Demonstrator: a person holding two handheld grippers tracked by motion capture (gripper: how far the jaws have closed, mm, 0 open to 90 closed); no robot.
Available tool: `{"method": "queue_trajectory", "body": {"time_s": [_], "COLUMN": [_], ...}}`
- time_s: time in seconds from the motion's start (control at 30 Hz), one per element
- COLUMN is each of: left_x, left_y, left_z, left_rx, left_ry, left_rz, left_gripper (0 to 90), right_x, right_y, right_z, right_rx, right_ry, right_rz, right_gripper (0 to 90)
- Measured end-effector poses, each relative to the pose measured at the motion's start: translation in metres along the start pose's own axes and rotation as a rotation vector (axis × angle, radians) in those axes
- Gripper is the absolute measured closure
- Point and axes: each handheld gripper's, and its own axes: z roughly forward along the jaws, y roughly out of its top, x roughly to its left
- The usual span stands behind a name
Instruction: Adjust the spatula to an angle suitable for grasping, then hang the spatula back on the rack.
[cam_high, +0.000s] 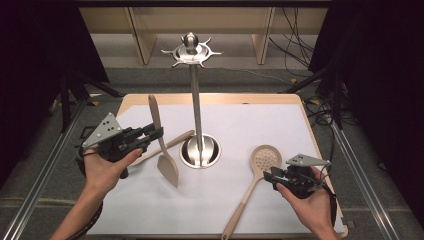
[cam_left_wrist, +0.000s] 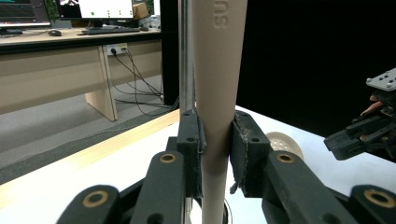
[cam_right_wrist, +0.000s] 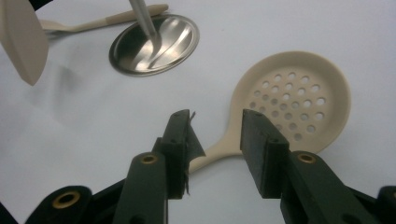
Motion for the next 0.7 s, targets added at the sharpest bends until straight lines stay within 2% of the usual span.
{"method": "queue_trajectory", "body": {"time_s": [0.03,0.07,0.1,0.13,0.17,0.2,0.23,0.3,0.33,0.37,0.53,0.6,0.63,0.67,0.7], "left_x": [0.0,-0.001,-0.001,0.0,0.0,0.001,0.001,0.001,0.001,0.001,0.001,0.0,0.0,0.0,0.0], "left_y": [0.002,0.003,0.004,0.005,0.006,0.008,0.009,0.012,0.013,0.013,0.017,0.018,0.019,0.02,0.02], "left_z": [0.001,0.001,0.001,0.002,0.002,0.002,0.001,0.001,0.0,0.0,0.0,0.0,-0.001,-0.001,-0.001], "left_rx": [0.005,0.006,0.006,0.004,0.004,-0.001,-0.001,0.0,0.002,0.002,0.002,0.001,0.008,0.013,0.0], "left_ry": [-0.005,-0.008,-0.01,-0.013,-0.013,-0.016,-0.016,-0.015,-0.014,-0.014,-0.016,-0.018,-0.016,-0.019,-0.013], "left_rz": [0.008,0.008,0.011,0.014,0.011,0.015,0.016,0.023,0.025,0.025,0.028,0.031,0.032,0.04,0.055], "left_gripper": [74.2,74.2,74.2,74.2,74.2,74.2,74.2,74.2,74.2,74.2,74.2,74.2,74.2,74.2,74.2], "right_x": [-0.005,-0.003,-0.003,-0.006,-0.007,-0.008,-0.006,-0.008,-0.011,-0.012,-0.014,-0.013,-0.011,-0.009,-0.01], "right_y": [0.0,-0.001,-0.001,-0.001,-0.001,-0.001,-0.002,-0.003,-0.003,-0.003,-0.002,0.0,0.0,0.001,0.001], "right_z": [-0.001,0.0,-0.002,-0.002,-0.004,-0.004,-0.006,-0.005,-0.007,-0.008,-0.006,-0.004,-0.004,-0.005,-0.003], "right_rx": [-0.016,-0.031,-0.014,-0.027,-0.026,-0.033,-0.028,-0.045,-0.054,-0.047,-0.053,-0.061,-0.059,-0.051,-0.068], "right_ry": [-0.014,0.002,-0.016,-0.007,-0.023,-0.02,-0.024,-0.022,-0.041,-0.044,-0.042,-0.023,-0.038,-0.04,-0.029], "right_rz": [-0.025,0.018,0.017,-0.002,0.0,0.005,0.039,0.049,0.022,0.016,0.031,0.04,0.046,0.055,0.047], "right_gripper": [63.5,63.4,63.3,63.2,63.2,63.2,63.2,63.2,63.2,63.3,63.4,63.4,63.4,63.4,63.4]}}
